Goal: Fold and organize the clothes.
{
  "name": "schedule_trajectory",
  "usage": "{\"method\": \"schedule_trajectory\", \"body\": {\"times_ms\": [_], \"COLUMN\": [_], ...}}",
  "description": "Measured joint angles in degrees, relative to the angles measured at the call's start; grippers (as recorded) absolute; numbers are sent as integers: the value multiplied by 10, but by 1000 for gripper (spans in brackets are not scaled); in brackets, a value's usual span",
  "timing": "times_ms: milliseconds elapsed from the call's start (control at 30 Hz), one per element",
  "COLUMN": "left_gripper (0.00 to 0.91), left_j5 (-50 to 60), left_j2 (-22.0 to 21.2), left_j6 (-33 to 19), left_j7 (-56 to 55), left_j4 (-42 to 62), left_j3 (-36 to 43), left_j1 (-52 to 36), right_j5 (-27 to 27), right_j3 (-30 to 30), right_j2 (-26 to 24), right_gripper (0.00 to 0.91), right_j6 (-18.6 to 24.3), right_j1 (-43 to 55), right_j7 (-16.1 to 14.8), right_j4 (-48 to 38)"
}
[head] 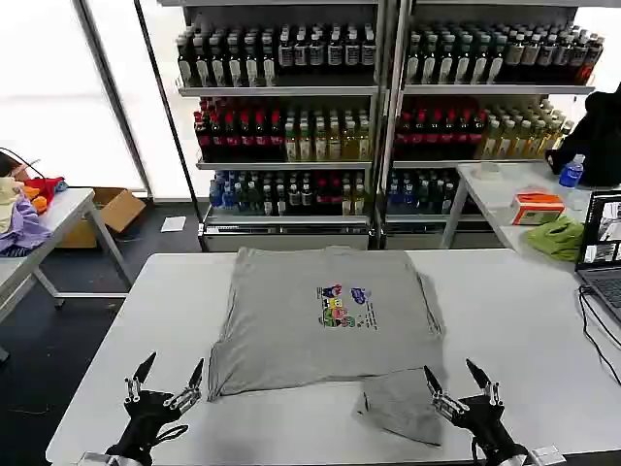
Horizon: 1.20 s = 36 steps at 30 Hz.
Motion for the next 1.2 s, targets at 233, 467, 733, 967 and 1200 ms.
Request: {"method": "schedule_trajectory", "body": {"times_ms": [233, 467, 733, 967, 1200], "left_gripper": [907, 907, 907, 605, 0], "left_j5": [-33, -50, -66, -69, -69], "left_j2": [26, 32, 28, 21, 15], "left_j6": [83, 126, 150, 155, 153], "left_j7": [-25, -38, -46, -51, -46], "left_j4": [4, 21, 38, 60, 85], "left_j3": [34, 67, 83, 93, 98], "left_j1": [-21, -45, -71, -89, -95], "right_j5": [-11, -12, -8, 0, 9], "right_j3": [-21, -46, -67, -79, -89], "right_j2": [6, 12, 17, 22, 21], "right_gripper": [907, 907, 786, 0, 0], "right_j6": [-27, -40, -48, -51, -49], "right_j1": [-1, 4, 14, 17, 15], "right_j7": [21, 32, 40, 48, 48], "right_j4": [1, -5, -20, -31, -36]}}
